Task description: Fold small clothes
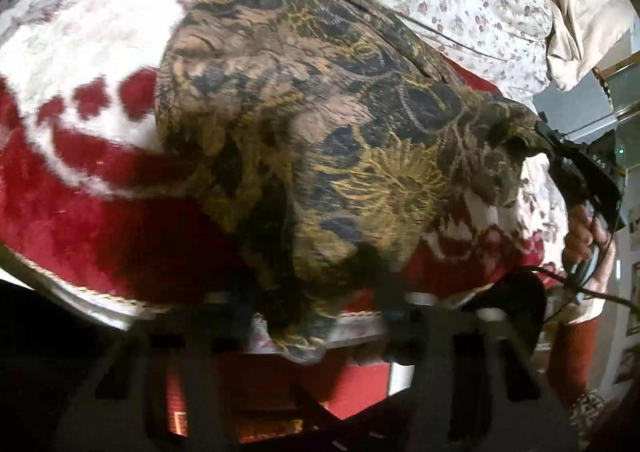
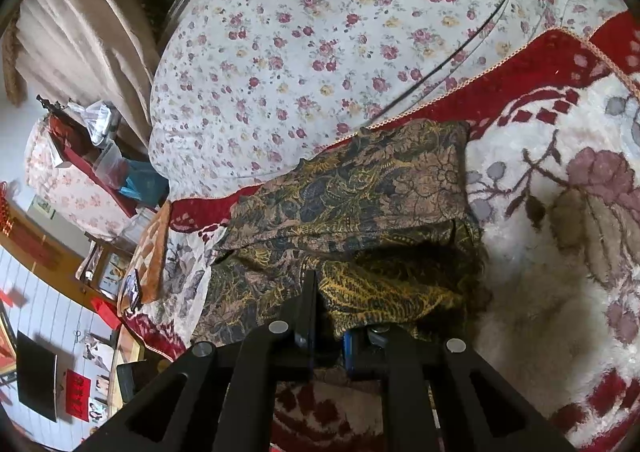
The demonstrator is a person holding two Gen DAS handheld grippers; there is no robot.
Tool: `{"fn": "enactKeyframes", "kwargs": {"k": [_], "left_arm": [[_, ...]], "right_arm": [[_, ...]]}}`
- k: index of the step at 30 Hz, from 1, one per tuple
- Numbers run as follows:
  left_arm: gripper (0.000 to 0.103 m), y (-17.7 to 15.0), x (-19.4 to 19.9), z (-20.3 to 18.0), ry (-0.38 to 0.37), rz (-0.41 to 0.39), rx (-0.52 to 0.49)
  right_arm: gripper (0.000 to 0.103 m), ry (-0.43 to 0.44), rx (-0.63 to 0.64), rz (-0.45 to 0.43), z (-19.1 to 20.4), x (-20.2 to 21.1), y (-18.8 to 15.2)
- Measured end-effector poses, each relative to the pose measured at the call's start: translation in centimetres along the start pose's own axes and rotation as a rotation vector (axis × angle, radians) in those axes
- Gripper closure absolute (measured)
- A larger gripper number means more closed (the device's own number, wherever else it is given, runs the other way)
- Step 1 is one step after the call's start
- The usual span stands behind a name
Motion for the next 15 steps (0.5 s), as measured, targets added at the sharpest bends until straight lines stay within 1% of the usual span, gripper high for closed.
{"fn": "enactKeyframes", "kwargs": {"k": [1,3,4,6,8,11,15], "left_arm": [[0.088,0.1,-0.1,-0.2,-0.015,0.005,-0.002],[0.095,0.5,0.0,-1.0,-0.005,0.002,-0.034],[0.095,0.6,0.1,-1.2,-0.009,0.001,-0.040],[0.096,1.4,1.3,-1.3,-0.047,-0.022,-0.034],[0.096,2.6,3.0,-1.5,-0.070,-0.069,-0.040],[0.096,5.4,5.8,-2.2,-0.079,-0.152,-0.073],[0.096,11.0,8.4,-3.6,-0.065,-0.253,-0.150]], "right_arm": [[0.095,0.001,0.002,-0.001,0.0,0.0,0.0],[0.095,0.003,0.011,-0.006,0.2,0.0,0.0],[0.095,0.004,0.014,-0.012,0.2,0.0,0.0],[0.095,0.009,0.015,-0.025,0.3,0.1,0.1],[0.094,0.020,0.007,-0.040,0.3,0.3,0.4],[0.095,0.025,0.004,-0.060,0.4,0.4,1.3],[0.095,0.031,-0.008,-0.077,0.4,-0.3,3.5]]}}
Point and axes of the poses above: each gripper's, at about its wrist camera, not at the fingertips, and x roughly against the way its jaws point, z to its left, y to its top, the point moved 1 cm from there along -x, roughly the way its jaws point, and after that the axes turned 14 degrees about -y, right-handed, at the moved point
